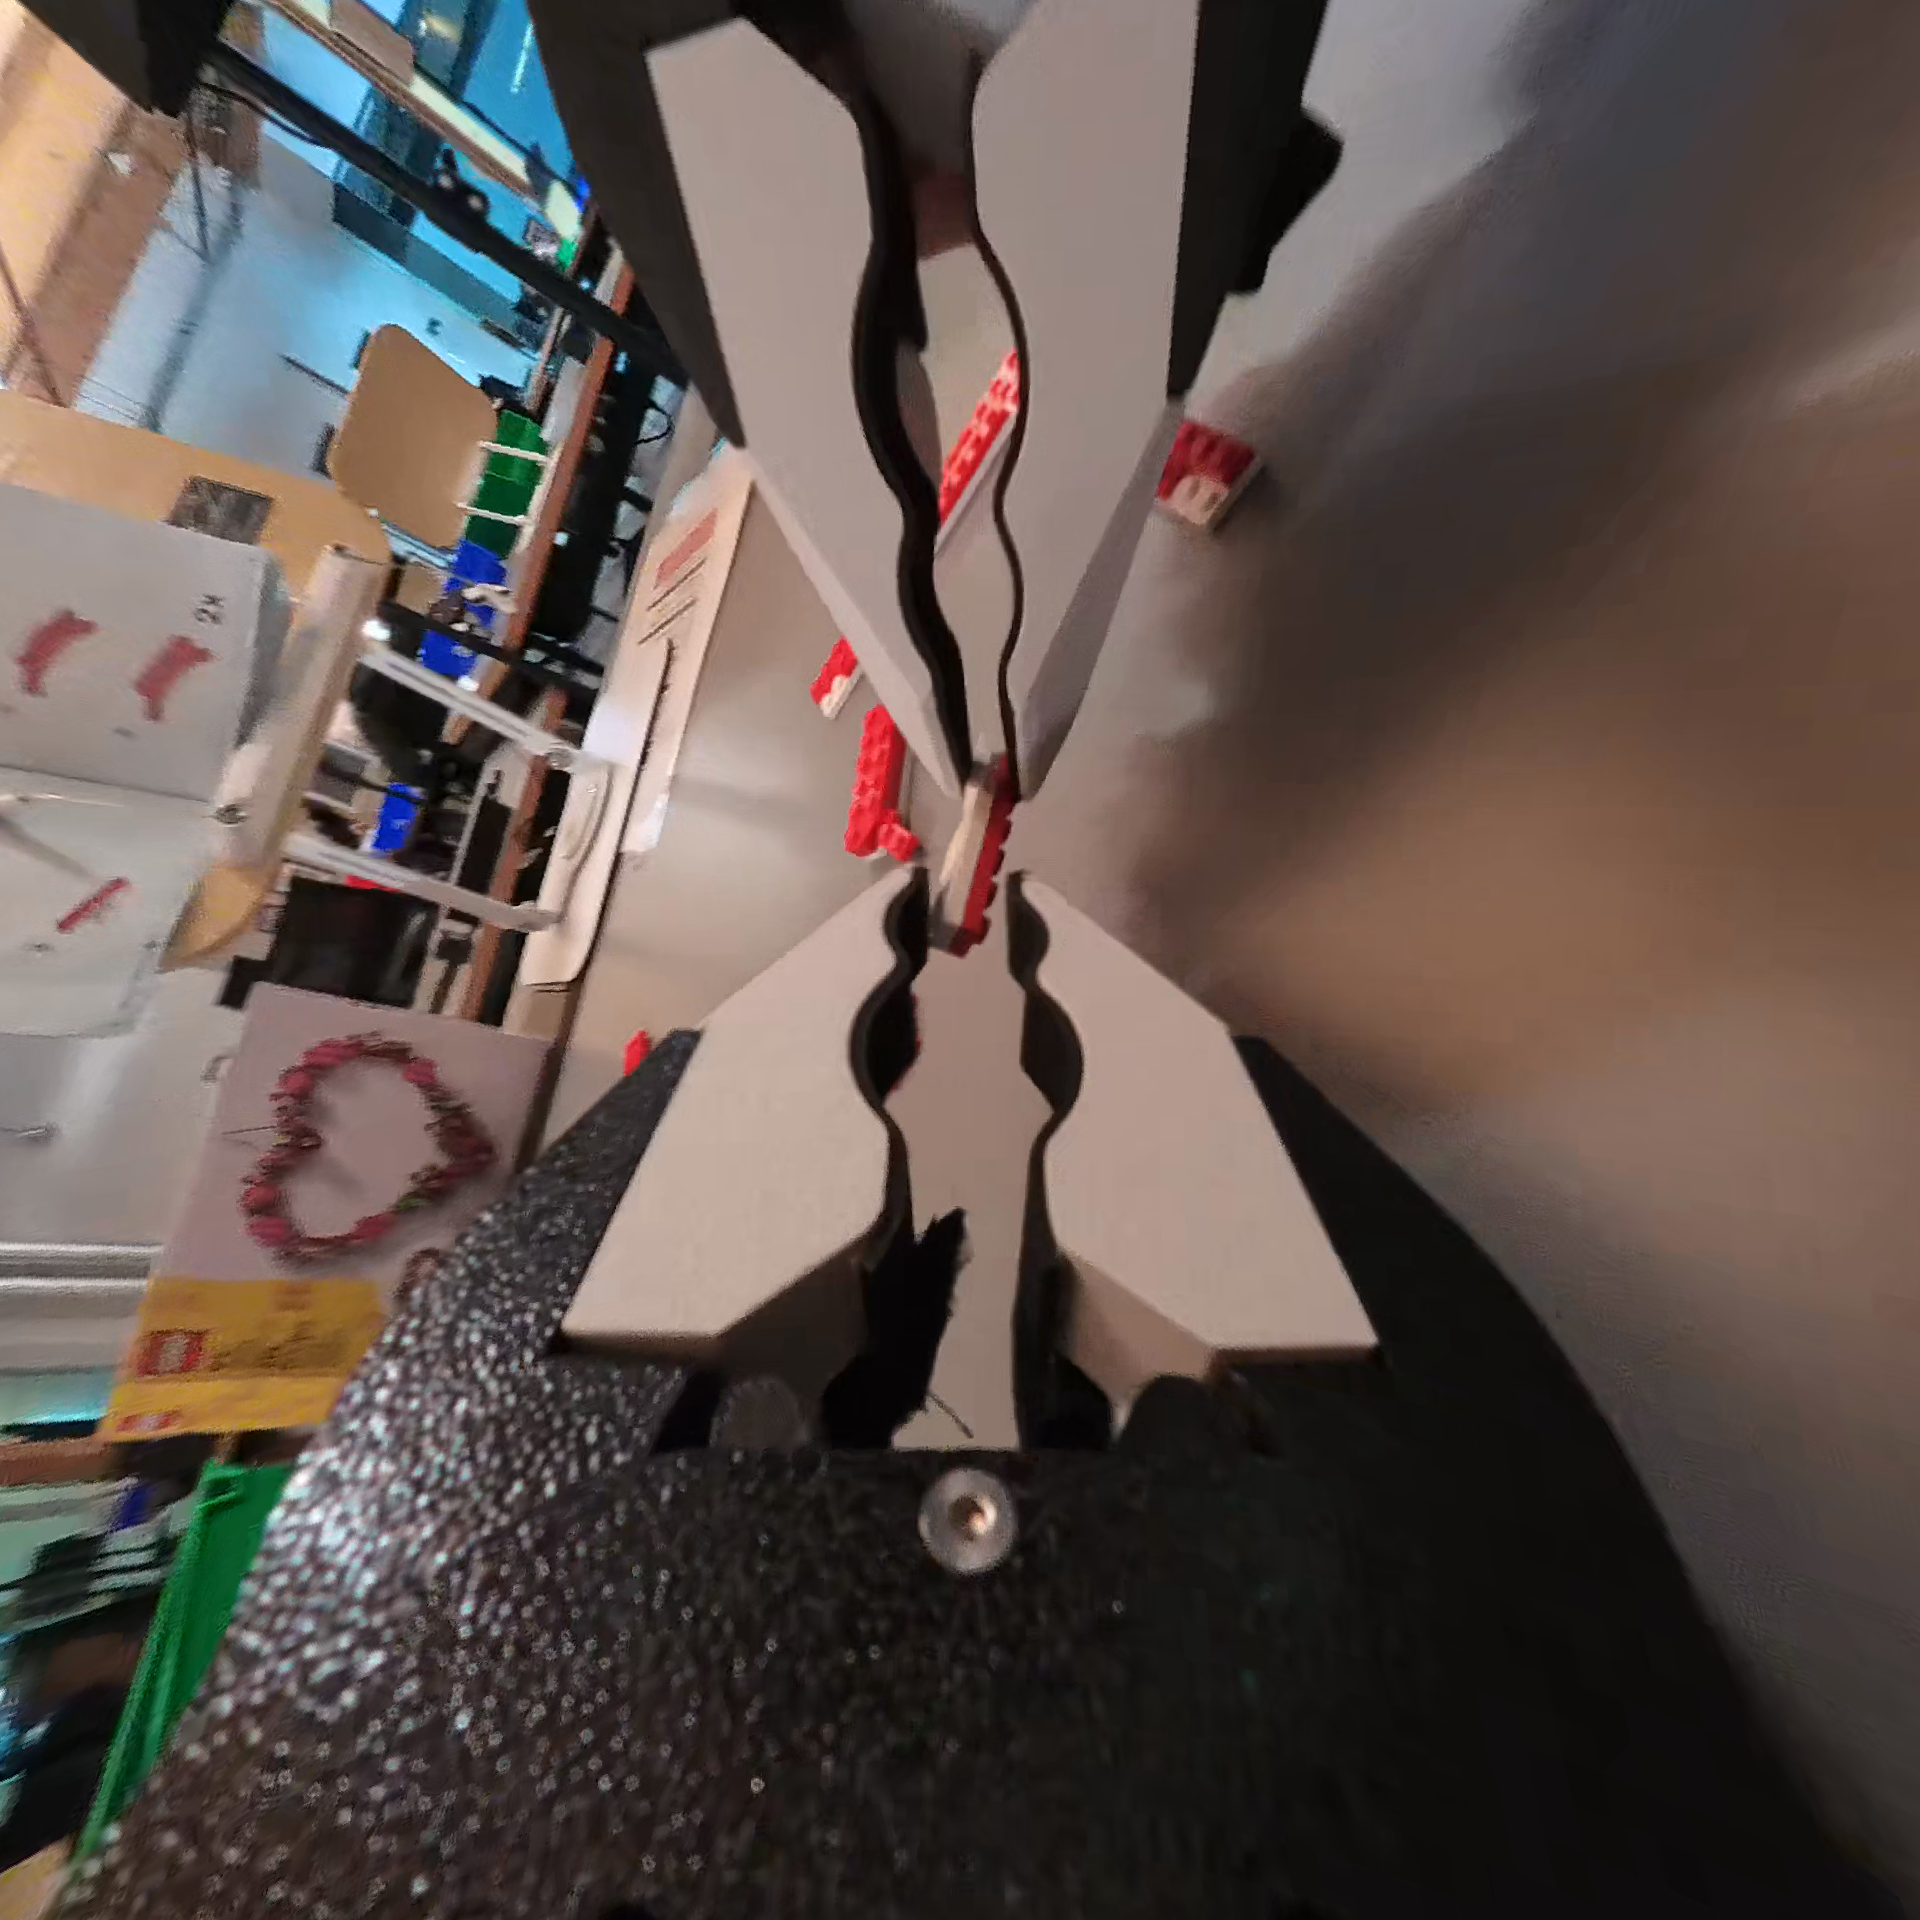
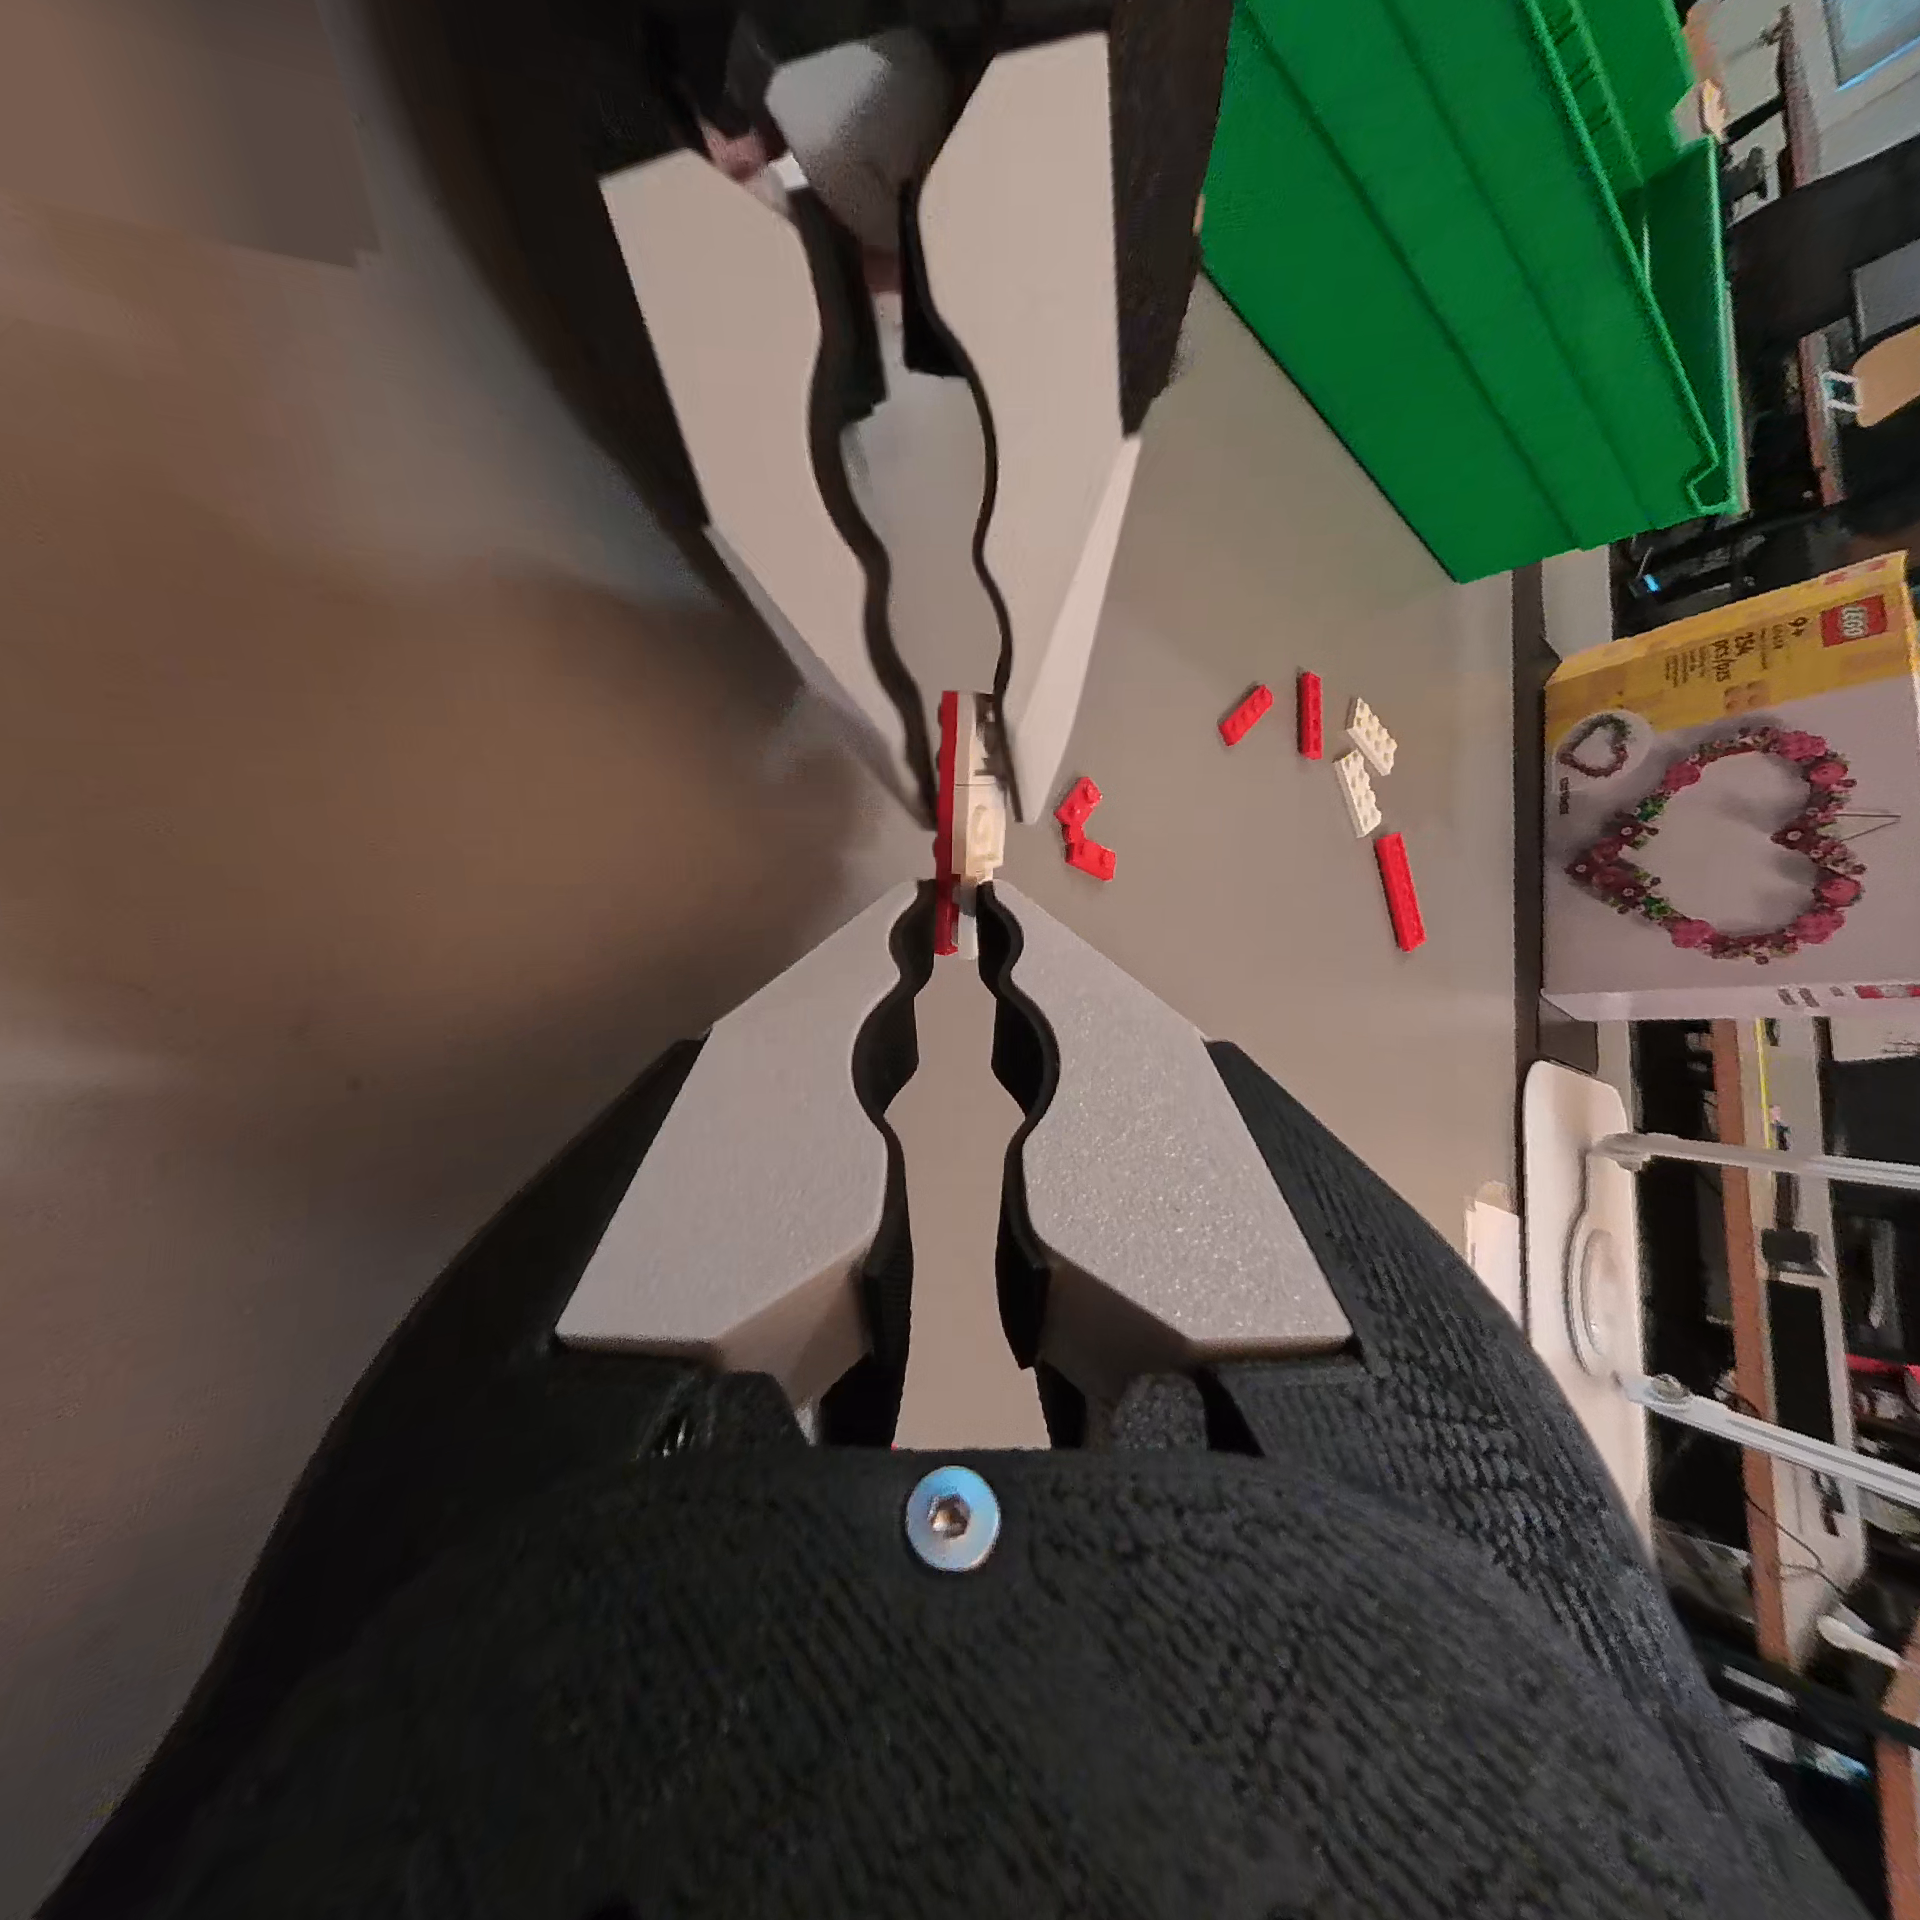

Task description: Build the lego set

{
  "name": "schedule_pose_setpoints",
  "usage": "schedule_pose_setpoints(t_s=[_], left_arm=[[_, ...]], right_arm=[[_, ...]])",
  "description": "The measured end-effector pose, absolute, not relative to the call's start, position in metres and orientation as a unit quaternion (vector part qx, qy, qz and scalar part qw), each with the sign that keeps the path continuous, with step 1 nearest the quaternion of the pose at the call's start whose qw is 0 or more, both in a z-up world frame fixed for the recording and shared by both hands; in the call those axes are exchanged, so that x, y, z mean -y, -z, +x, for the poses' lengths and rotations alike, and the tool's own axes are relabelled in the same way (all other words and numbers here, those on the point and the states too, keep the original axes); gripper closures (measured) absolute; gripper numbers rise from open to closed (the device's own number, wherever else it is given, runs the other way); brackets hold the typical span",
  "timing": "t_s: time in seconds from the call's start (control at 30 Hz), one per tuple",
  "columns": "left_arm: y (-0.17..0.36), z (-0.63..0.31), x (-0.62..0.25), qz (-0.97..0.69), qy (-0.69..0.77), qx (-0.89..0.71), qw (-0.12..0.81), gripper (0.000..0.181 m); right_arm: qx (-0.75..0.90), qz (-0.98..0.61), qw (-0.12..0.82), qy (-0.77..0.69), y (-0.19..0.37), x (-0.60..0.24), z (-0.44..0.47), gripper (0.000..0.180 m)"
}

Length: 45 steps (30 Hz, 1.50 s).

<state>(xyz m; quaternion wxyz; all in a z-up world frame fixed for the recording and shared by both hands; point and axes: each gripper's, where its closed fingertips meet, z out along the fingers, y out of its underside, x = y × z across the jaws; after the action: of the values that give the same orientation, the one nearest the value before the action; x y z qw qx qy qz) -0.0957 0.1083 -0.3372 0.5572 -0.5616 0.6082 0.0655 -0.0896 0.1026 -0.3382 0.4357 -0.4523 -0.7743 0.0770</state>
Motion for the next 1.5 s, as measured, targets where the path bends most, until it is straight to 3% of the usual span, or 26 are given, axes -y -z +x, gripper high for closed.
schedule_pose_setpoints(t_s=[0.37,0.77,1.3,1.5], left_arm=[[0.337,-0.091,-0.105,-0.591,0.011,-0.586,0.555,0.175],[0.333,-0.086,-0.098,-0.534,-0.013,-0.617,0.577,0.175],[0.331,-0.084,-0.096,-0.544,0.020,-0.602,0.585,0.175],[0.340,-0.079,-0.092,-0.515,-0.021,-0.638,0.572,0.175]], right_arm=[[0.758,-0.459,0.453,-0.098,0.335,-0.105,-0.088,0.173],[0.750,-0.461,0.444,-0.166,0.333,-0.097,-0.085,0.173],[0.751,-0.450,0.463,-0.140,0.332,-0.096,-0.085,0.174],[0.763,-0.458,0.429,-0.155,0.342,-0.091,-0.080,0.175]])
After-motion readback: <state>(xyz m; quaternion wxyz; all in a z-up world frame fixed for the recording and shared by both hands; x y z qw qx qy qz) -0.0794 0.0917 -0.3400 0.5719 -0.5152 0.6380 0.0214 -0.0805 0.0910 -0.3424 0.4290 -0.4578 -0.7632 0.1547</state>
